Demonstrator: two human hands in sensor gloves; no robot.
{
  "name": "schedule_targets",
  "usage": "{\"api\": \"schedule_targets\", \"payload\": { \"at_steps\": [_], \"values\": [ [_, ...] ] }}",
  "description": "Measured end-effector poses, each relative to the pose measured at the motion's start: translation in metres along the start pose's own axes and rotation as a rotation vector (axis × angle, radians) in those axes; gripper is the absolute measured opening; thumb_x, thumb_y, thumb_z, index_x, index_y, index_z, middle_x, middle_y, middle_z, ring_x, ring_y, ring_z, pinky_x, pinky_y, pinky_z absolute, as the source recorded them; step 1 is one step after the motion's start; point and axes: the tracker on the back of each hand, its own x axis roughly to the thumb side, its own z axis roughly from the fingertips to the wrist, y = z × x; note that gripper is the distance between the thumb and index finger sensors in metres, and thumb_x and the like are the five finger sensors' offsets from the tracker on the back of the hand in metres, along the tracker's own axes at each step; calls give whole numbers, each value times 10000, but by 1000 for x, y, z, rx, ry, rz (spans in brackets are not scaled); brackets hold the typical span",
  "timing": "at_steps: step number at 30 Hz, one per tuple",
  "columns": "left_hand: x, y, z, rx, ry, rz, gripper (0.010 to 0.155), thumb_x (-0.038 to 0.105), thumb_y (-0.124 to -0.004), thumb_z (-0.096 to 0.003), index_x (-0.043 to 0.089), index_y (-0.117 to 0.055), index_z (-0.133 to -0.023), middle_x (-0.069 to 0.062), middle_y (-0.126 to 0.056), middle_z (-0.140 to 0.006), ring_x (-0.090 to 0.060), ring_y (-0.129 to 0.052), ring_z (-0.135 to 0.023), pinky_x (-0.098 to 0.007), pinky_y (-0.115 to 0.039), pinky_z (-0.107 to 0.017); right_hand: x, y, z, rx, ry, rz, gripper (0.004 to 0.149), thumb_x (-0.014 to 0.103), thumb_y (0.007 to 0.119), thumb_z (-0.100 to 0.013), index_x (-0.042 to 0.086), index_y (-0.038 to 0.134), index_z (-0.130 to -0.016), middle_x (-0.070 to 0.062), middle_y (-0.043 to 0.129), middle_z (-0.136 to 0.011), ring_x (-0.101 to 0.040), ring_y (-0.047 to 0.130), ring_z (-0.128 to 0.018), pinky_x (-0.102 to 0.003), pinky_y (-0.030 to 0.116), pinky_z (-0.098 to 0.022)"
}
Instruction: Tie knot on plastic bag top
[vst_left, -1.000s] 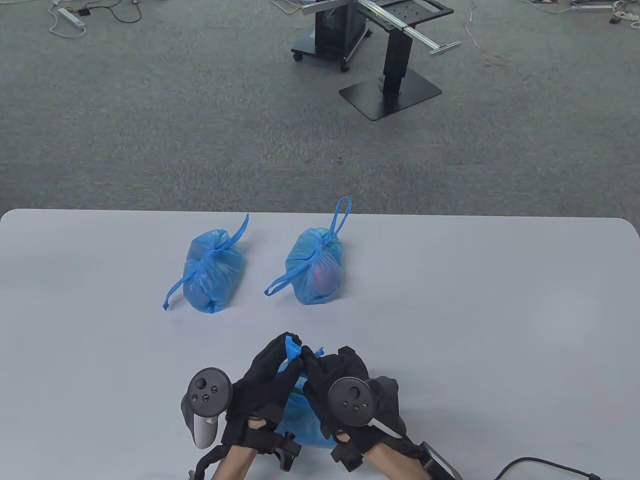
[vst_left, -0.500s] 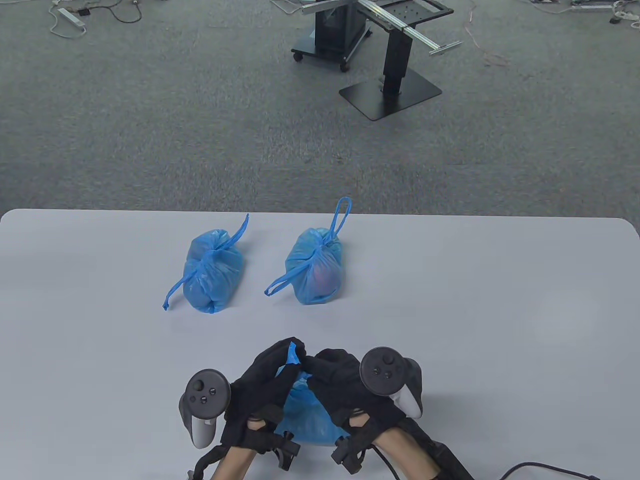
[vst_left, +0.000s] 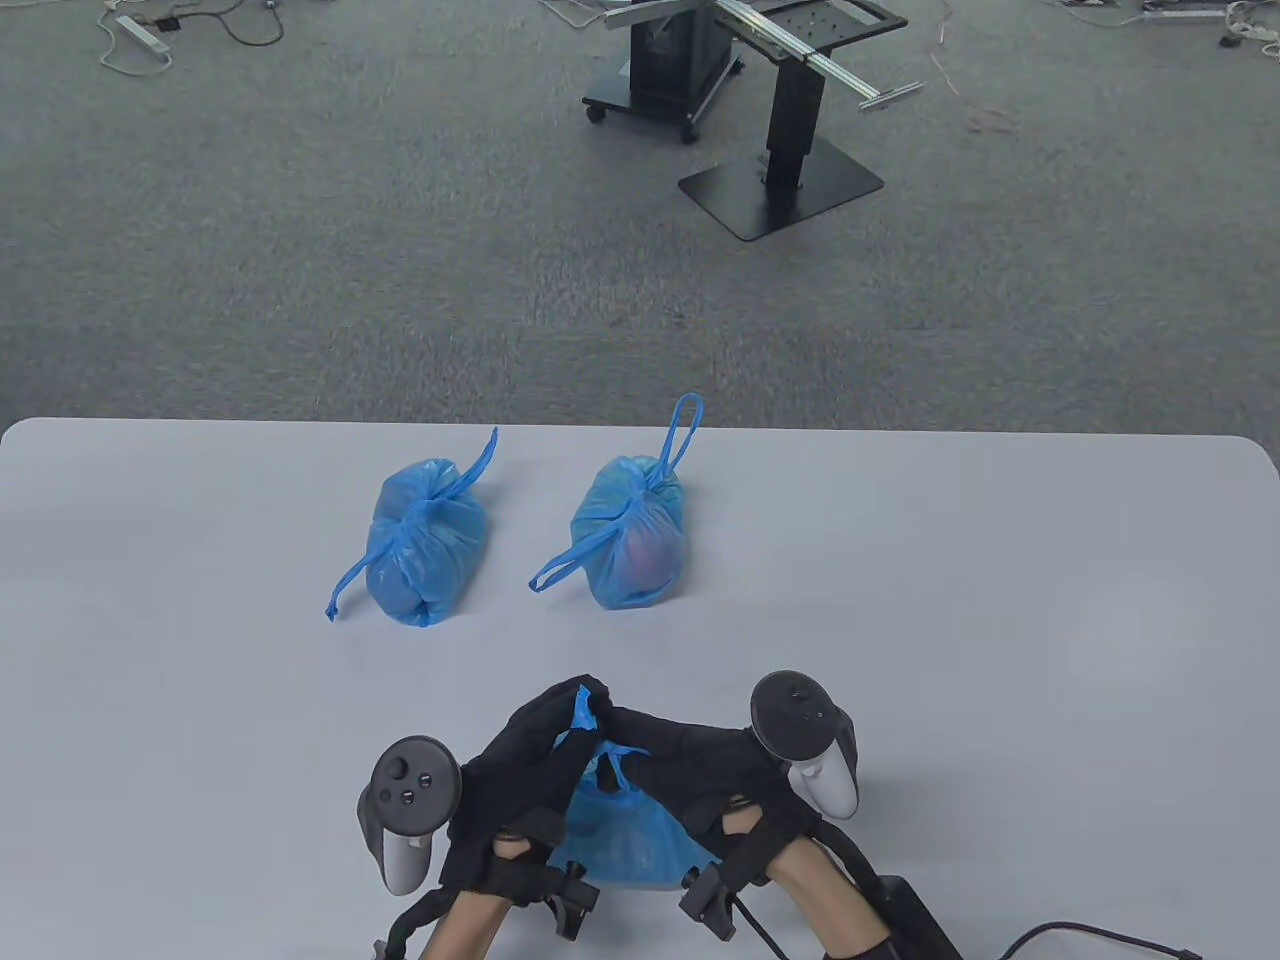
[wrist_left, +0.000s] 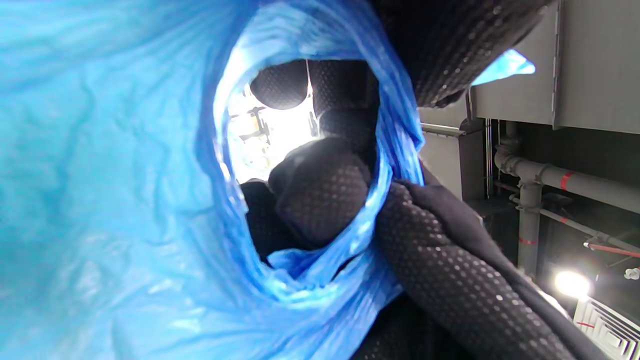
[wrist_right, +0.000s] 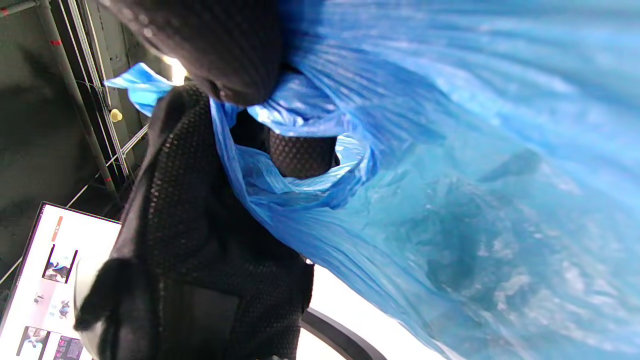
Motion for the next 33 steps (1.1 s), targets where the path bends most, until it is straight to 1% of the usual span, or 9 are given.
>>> {"api": "schedule_targets", "payload": {
  "at_steps": [8, 14, 19, 21, 23, 25, 26, 28, 33],
  "values": [
    [-2, -1, -1, -7, 15, -21, 443, 454, -822, -530, 337, -856, -956, 98, -816, -1048, -239, -780, -1052, -587, -548, -803, -5, -1, -2, 29, 15, -94, 528, 342, 807, -462, 125, 720, -936, -8, 1055, -715, -273, 921, -806, -540, 611, -726],
    [-6, -2, -3, -28, 26, -31, 447, 450, -819, -530, 338, -850, -962, 97, -811, -1053, -241, -779, -1052, -588, -549, -802, -12, 1, -4, 56, 64, -241, 540, 323, 781, -470, 73, 676, -938, -31, 1055, -691, -286, 931, -788, -544, 613, -722],
    [-9, -3, -4, -36, 25, -44, 456, 458, -802, -533, 344, -837, -974, 100, -805, -1058, -237, -781, -1052, -584, -552, -803, -16, -1, -3, 10, 68, -323, 539, 306, 787, -474, 88, 660, -949, -26, 1032, -729, -285, 905, -821, -553, 587, -738],
    [-9, -3, -4, -32, 26, -40, 453, 460, -797, -536, 344, -838, -972, 98, -807, -1056, -237, -783, -1051, -582, -554, -804, -18, -2, -3, -7, 77, -368, 566, 306, 785, -478, 115, 595, -975, -15, 1021, -743, -277, 896, -834, -550, 579, -744],
    [-10, -2, -4, -31, 35, -37, 457, 466, -793, -536, 342, -837, -973, 96, -806, -1056, -235, -784, -1050, -580, -558, -803, -20, -1, -3, -17, 78, -429, 584, 298, 788, -477, 240, 549, -1007, -27, 1016, -745, -289, 888, -835, -555, 572, -744],
    [-12, -1, -4, -30, 47, -15, 459, 464, -795, -534, 335, -840, -973, 92, -807, -1055, -241, -785, -1048, -582, -558, -801, -21, -2, -4, 24, 57, -444, 519, 291, 773, -489, 357, 637, -985, -43, 1001, -767, -309, 866, -847, -570, 555, -744],
    [-12, -1, -4, -29, 52, -6, 460, 466, -795, -534, 332, -842, -971, 91, -810, -1053, -245, -786, -1046, -583, -561, -798, -21, -2, -5, 32, 40, -439, 490, 292, 762, -497, 376, 677, -973, -42, 990, -784, -311, 852, -859, -571, 545, -749],
    [-14, 0, -5, -33, 66, 30, 456, 466, -793, -535, 329, -845, -967, 87, -812, -1051, -244, -786, -1045, -581, -562, -799, -20, -2, -5, 65, 33, -436, 455, 283, 745, -492, 340, 757, -943, -44, 959, -822, -325, 822, -878, -585, 528, -748],
    [-18, 2, -5, -45, 92, 121, 455, 466, -790, -538, 320, -845, -966, 79, -814, -1048, -249, -791, -1038, -583, -561, -797, -16, 0, -5, 141, 17, -443, 503, 213, 723, -477, 222, 685, -979, -59, 897, -877, -349, 760, -916, -606, 491, -753]
  ]
}}
